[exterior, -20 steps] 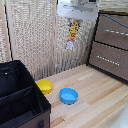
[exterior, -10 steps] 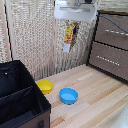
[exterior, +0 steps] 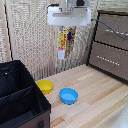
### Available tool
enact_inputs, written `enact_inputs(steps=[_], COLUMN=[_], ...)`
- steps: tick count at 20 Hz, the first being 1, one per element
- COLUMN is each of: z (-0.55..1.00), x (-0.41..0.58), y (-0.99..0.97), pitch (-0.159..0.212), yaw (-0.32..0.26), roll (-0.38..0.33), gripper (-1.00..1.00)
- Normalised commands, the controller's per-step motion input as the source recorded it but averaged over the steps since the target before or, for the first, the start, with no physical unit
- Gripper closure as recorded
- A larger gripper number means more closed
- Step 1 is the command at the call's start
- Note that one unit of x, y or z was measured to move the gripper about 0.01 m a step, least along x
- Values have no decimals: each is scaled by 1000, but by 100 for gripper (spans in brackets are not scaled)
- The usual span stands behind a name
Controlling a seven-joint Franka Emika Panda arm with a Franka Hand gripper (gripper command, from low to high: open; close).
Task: Position your gripper near the granola bar, please. Lightly grip the granola bar with your gripping tool. Relocate your gripper along with the granola bar toward the leading division of the caddy with caution. Gently release the granola bar into the leading division of the caddy.
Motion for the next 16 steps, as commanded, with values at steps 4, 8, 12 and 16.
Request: enact_inputs(steps=[4,8,12,16], z=[44,27,31,16], x=[-30,0,0,0], y=[620,649,663,691], pitch=[89,67,48,39], yaw=[-111,-129,-141,-142], roll=[10,6,3,0], gripper=[100,100,100,100])
